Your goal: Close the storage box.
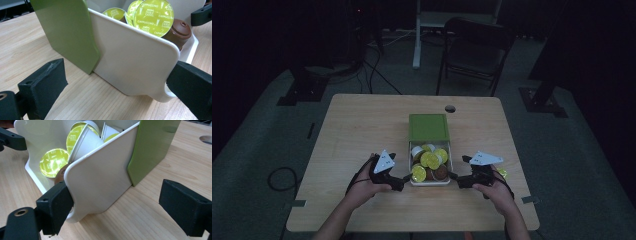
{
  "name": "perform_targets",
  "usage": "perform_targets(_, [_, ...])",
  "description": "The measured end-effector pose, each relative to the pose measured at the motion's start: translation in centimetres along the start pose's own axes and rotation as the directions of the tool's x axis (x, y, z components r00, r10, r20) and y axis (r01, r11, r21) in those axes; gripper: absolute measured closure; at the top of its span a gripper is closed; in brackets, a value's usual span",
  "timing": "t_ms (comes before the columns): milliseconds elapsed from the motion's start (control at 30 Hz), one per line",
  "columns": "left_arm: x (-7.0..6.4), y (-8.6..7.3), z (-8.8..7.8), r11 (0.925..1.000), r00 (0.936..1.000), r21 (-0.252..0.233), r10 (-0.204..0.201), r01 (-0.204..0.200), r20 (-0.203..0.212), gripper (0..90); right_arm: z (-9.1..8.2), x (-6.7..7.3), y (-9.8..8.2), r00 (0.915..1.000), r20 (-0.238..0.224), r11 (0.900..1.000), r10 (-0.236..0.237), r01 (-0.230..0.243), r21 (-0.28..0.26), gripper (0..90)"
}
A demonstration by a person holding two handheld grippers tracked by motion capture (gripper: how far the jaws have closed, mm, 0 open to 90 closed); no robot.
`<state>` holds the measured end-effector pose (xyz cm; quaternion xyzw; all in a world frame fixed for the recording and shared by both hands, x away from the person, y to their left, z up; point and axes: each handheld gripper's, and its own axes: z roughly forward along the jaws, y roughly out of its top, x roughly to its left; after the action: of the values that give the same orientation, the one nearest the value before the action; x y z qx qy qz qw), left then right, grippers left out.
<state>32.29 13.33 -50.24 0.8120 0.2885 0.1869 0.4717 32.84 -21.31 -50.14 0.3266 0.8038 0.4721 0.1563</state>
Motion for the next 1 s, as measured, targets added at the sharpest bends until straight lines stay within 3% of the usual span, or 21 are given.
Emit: perform_targets(1000, [1.5, 0.9, 0.8, 1.0000, 0.9993, 0.004, -0.001, 0.001, -0.038, 3.1, 1.2, -0.8, 1.2, 0.9998, 0.019, 1.000, 0.001, -0.001, 0.017, 12.6])
